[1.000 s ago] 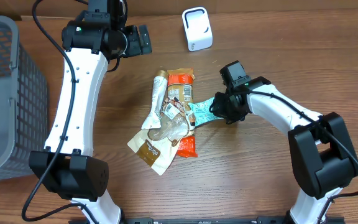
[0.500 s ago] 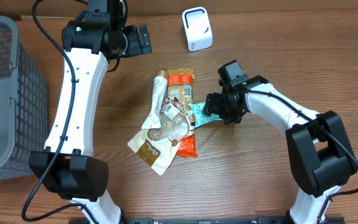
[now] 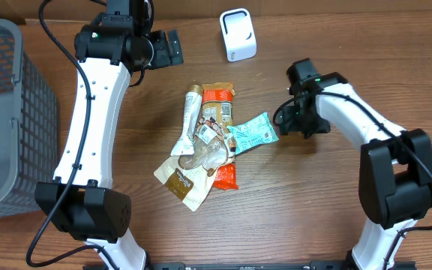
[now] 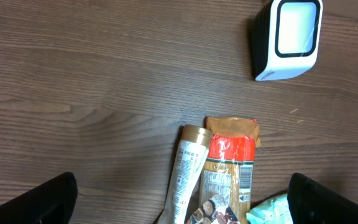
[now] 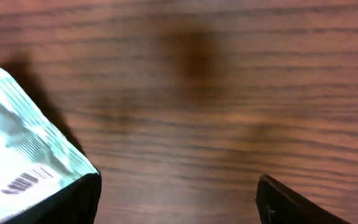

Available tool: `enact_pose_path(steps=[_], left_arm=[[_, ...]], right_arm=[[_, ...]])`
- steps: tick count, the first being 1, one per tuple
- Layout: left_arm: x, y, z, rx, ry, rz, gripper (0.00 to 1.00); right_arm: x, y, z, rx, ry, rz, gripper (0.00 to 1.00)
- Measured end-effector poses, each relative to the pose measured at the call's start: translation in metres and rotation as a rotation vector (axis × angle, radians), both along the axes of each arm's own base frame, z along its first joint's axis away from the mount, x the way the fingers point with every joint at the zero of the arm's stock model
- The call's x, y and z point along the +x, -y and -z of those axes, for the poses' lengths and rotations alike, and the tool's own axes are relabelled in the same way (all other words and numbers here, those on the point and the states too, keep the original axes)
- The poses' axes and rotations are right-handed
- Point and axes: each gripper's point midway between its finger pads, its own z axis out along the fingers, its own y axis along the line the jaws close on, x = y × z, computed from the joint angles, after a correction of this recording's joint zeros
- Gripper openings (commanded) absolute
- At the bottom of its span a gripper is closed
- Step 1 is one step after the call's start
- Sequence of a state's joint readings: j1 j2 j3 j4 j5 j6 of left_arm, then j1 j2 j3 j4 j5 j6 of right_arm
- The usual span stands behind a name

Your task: Scan the item barcode

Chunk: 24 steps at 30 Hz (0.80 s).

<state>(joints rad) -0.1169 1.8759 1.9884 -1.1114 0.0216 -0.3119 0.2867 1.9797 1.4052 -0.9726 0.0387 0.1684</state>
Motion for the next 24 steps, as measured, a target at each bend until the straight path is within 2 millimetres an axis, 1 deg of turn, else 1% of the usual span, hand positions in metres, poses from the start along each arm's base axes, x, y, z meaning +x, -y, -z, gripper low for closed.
enact_pose_path(steps=[1, 3, 4, 5, 7, 8, 10, 11, 13, 16, 19, 20, 21, 24], left_arm=[[0.000, 0.000, 0.000, 0.000, 0.000, 0.000, 1.00], [0.000, 0.000, 0.000, 0.000, 0.000, 0.000, 0.99], [0.000, 0.000, 0.000, 0.000, 0.000, 0.000, 1.00], [0.000, 0.000, 0.000, 0.000, 0.001, 0.000, 1.00], [0.000, 0.000, 0.000, 0.000, 0.000, 0.000, 1.00], [0.000, 0.000, 0.000, 0.000, 0.000, 0.000, 1.00], [0.000, 0.000, 0.000, 0.000, 0.000, 0.000, 1.00], [0.000, 0.000, 0.000, 0.000, 0.000, 0.000, 1.00], [0.000, 0.000, 0.000, 0.000, 0.000, 0.000, 1.00], [0.000, 0.000, 0.000, 0.000, 0.000, 0.000, 1.00], [0.000, 0.000, 0.000, 0.000, 0.000, 0.000, 1.00], [0.000, 0.000, 0.000, 0.000, 0.000, 0.000, 1.00], [0.000, 0.000, 0.000, 0.000, 0.000, 0.000, 1.00], [0.000, 0.000, 0.000, 0.000, 0.000, 0.000, 0.99]], right_arm=[[-0.002, 0.000, -0.002, 0.013, -0.014, -0.010, 0.78], [-0.005, -0.011, -0.007, 0.071, -0.038, -0.037, 0.72], [-0.004, -0.020, -0.011, 0.113, -0.038, -0.050, 0.67], [-0.002, -0.030, -0.016, 0.162, -0.032, -0.065, 0.61], [0.003, -0.052, -0.025, 0.255, -0.015, -0.086, 0.43], [0.007, -0.065, -0.029, 0.305, 0.001, -0.089, 0.38], [0.014, -0.084, -0.033, 0.358, 0.034, -0.055, 0.34], [0.016, -0.092, -0.034, 0.375, 0.044, -0.032, 0.33], [0.017, -0.108, -0.033, 0.403, 0.055, 0.028, 0.29], [0.005, -0.123, -0.022, 0.418, 0.017, 0.105, 0.27], [-0.014, -0.129, -0.004, 0.397, -0.052, 0.154, 0.27], [-0.018, -0.129, 0.000, 0.388, -0.070, 0.164, 0.30], [-0.023, -0.129, 0.004, 0.378, -0.090, 0.174, 0.34], [-0.029, -0.128, 0.005, 0.374, -0.115, 0.163, 0.45]])
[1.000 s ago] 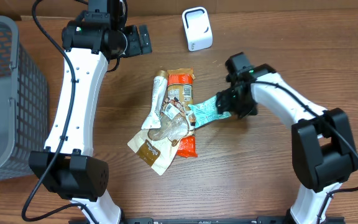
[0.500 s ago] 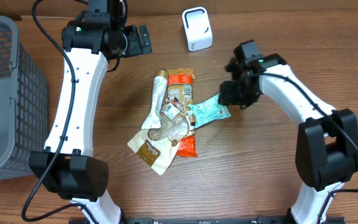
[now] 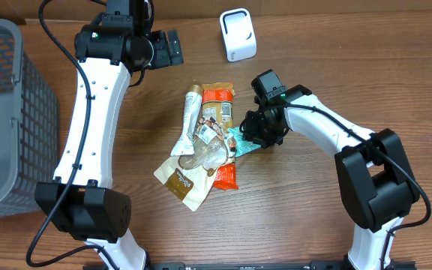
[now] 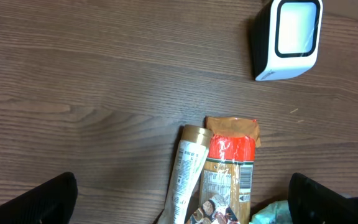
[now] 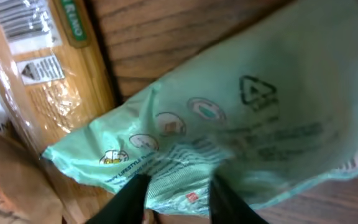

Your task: Scan the item barcode

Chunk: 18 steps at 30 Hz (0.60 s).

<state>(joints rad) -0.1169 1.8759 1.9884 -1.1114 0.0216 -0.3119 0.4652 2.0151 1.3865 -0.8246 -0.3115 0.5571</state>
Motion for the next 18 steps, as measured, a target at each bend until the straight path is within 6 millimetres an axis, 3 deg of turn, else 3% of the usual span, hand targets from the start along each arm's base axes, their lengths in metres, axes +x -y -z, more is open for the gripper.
enact_pose_path(steps=[4, 8, 12, 18], left_arm=[[0.000, 0.000, 0.000, 0.000, 0.000, 0.000, 1.00], [0.000, 0.000, 0.000, 0.000, 0.000, 0.000, 1.00], [0.000, 0.000, 0.000, 0.000, 0.000, 0.000, 1.00], [0.000, 0.000, 0.000, 0.000, 0.000, 0.000, 1.00]], right_arm=[[-0.014, 0.011, 0.003, -0.035, -0.028, -0.097, 0.50], [-0.018, 0.048, 0.008, -0.132, -0.045, -0.173, 0.57], [-0.007, 0.086, 0.011, -0.233, -0.009, -0.237, 0.62], [0.027, 0.111, -0.005, -0.299, 0.100, -0.327, 0.76]])
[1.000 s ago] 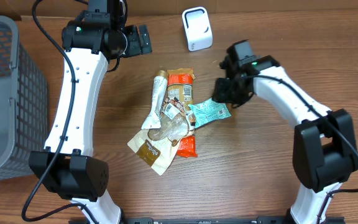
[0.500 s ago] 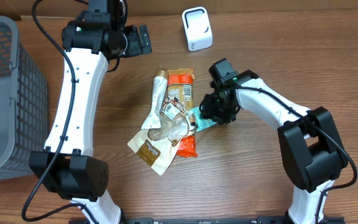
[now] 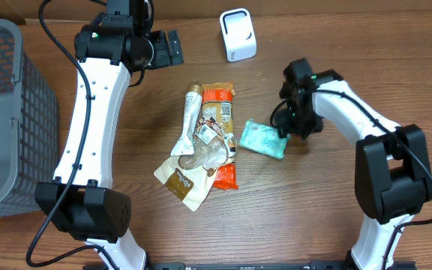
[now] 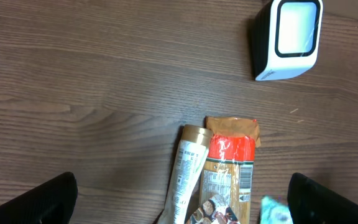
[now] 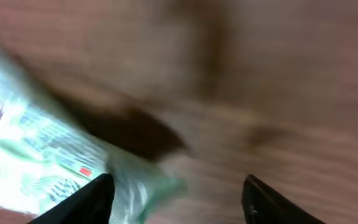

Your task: Scan the item barcode

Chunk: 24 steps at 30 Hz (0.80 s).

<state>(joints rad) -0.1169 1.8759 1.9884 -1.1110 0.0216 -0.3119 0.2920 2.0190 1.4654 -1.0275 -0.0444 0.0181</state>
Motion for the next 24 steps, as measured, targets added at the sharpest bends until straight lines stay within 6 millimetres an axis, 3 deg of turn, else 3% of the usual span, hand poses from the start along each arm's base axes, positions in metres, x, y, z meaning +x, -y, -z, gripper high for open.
enact_pose_path(steps=[2, 4, 9, 19, 24], left_arm=[[0.000, 0.000, 0.000, 0.000, 0.000, 0.000, 1.00], [0.000, 0.000, 0.000, 0.000, 0.000, 0.000, 1.00], [0.000, 0.000, 0.000, 0.000, 0.000, 0.000, 1.00], [0.000, 0.000, 0.000, 0.000, 0.000, 0.000, 1.00], [0.000, 0.000, 0.000, 0.000, 0.000, 0.000, 1.00]], right_arm=[[0.011, 0.002, -0.012, 0.002, 0.028, -0.013, 0.84], [0.018, -0.002, -0.027, 0.032, 0.035, -0.024, 0.85], [0.016, -0.015, -0.058, 0.159, -0.007, -0.021, 0.95], [0.010, -0.004, -0.054, 0.346, -0.039, -0.122, 0.94], [0.011, -0.014, -0.039, 0.401, -0.049, -0.210, 0.93]])
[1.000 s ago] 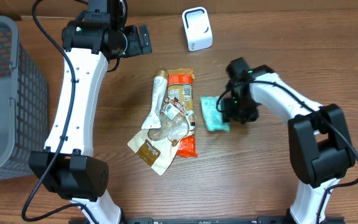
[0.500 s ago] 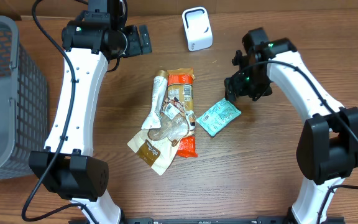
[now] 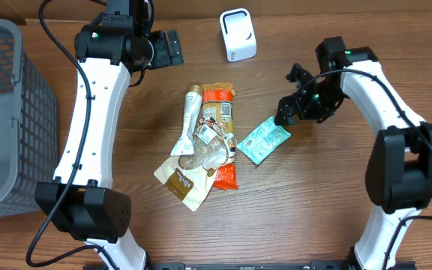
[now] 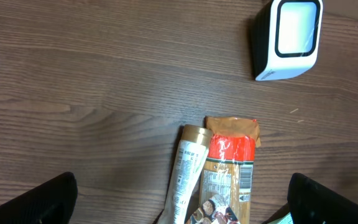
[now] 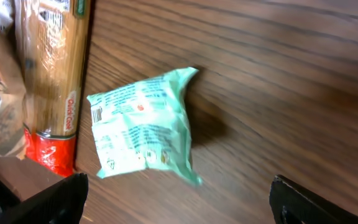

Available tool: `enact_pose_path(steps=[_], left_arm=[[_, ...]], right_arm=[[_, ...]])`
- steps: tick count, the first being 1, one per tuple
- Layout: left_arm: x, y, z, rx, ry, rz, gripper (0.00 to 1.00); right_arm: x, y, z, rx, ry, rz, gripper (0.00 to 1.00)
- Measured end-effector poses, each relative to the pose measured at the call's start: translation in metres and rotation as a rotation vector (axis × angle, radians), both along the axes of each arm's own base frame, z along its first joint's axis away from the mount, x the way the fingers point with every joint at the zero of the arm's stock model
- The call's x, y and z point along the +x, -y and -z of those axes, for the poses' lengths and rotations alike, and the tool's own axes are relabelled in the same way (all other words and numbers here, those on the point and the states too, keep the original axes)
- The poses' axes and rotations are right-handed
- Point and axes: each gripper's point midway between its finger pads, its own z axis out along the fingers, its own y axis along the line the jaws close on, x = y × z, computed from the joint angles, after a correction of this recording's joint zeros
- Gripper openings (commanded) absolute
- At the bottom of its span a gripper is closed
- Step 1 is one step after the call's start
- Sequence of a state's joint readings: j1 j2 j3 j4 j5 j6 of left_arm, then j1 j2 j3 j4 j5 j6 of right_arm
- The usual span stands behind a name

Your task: Scan the item barcode

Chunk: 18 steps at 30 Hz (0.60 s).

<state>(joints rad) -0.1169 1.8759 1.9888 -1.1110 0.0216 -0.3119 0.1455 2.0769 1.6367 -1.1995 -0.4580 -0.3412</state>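
A mint green snack packet [image 3: 265,140] lies flat on the wooden table, just right of a pile of snack wrappers [image 3: 205,142]. In the right wrist view the mint green snack packet [image 5: 143,128] rests ahead of my open right gripper [image 5: 179,205], with nothing between the fingers. Overhead, the right gripper [image 3: 294,106] hangs just up and right of the packet. The white barcode scanner [image 3: 238,34] stands at the back. My left gripper [image 3: 172,48] is open, well above the table to the scanner's left. The left wrist view shows the scanner [image 4: 288,38] and the pile's top [image 4: 229,165].
A grey mesh basket [image 3: 6,112] fills the left edge of the table. The pile holds an orange-and-red wrapper [image 3: 218,112], a long white wrapper [image 3: 188,124] and a brown pouch [image 3: 182,180]. Bare wood [image 3: 313,202] lies to the right of the pile.
The mint packet was bunched up beside my right gripper. Now it lies flat and slanted at about the same spot, and the right gripper has drawn back up and to the right, open.
The mint packet lay against the pile with my open right gripper beside its right end. Then the gripper was down on the packet at the pile. Then the packet sat bunched, clear of the pile. Now it lies flat, free of the gripper. The left arm stayed still.
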Motion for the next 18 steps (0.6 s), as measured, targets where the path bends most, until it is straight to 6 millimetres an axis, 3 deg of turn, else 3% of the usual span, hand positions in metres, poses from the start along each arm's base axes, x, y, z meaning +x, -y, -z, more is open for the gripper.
enact_pose_path(steps=[5, 12, 14, 18], left_arm=[[0.000, 0.000, 0.000, 0.000, 0.000, 0.000, 1.00], [0.000, 0.000, 0.000, 0.000, 0.000, 0.000, 0.99], [0.000, 0.000, 0.000, 0.000, 0.000, 0.000, 1.00], [0.000, 0.000, 0.000, 0.000, -0.001, 0.000, 1.00]], right_arm=[[-0.007, -0.014, 0.027, 0.039, -0.065, -0.048, 0.90], [-0.016, -0.030, 0.044, 0.099, -0.132, -0.070, 0.83], [-0.021, -0.038, 0.045, 0.115, -0.145, -0.086, 0.74], [-0.032, -0.059, 0.052, 0.124, -0.172, -0.135, 0.39]])
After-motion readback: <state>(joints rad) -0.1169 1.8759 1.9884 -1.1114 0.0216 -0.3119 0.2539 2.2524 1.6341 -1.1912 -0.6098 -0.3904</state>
